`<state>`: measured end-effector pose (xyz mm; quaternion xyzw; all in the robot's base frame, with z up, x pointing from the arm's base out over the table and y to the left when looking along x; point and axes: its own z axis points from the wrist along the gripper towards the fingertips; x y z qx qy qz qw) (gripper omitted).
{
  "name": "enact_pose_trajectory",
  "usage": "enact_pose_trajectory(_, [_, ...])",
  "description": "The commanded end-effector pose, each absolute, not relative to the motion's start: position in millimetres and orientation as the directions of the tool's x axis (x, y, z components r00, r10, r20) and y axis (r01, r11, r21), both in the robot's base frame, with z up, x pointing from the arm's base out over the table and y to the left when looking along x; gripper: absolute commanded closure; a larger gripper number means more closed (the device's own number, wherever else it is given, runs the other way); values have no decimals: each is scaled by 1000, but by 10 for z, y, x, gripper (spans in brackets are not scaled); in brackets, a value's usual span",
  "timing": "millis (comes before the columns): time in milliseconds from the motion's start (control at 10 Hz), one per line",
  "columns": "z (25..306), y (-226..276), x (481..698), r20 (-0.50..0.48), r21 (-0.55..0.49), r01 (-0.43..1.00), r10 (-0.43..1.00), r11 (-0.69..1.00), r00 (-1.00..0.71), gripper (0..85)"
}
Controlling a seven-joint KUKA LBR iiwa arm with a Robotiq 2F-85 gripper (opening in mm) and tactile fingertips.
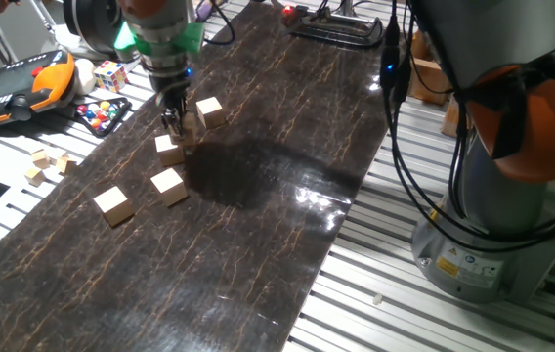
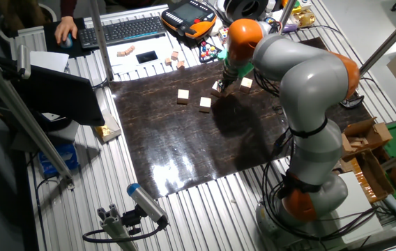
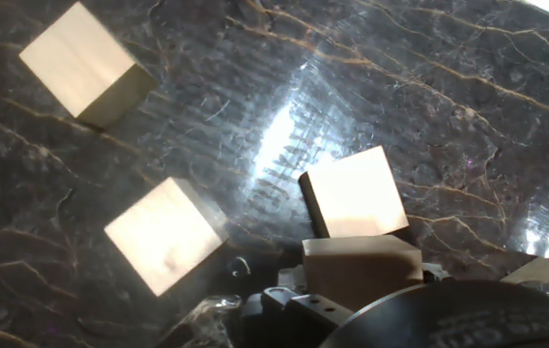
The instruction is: Stack the blocks in a vertical line of five
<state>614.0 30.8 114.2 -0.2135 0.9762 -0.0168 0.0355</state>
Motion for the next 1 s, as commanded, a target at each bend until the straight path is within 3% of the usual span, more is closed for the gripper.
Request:
enact_pose_trajectory(0, [1142, 315, 6144, -65, -47, -385, -387, 922, -920, 843])
enact_pose_trajectory(200, [1144, 319, 6162, -79, -42, -279, -282, 959, -956, 843])
enact_pose_trajectory(600, [1168, 290, 6196, -100, -20, 106, 104, 994, -990, 843])
enact_pose_trajectory(900, [1151, 351, 6239, -84, -20, 398, 395, 917, -915, 843])
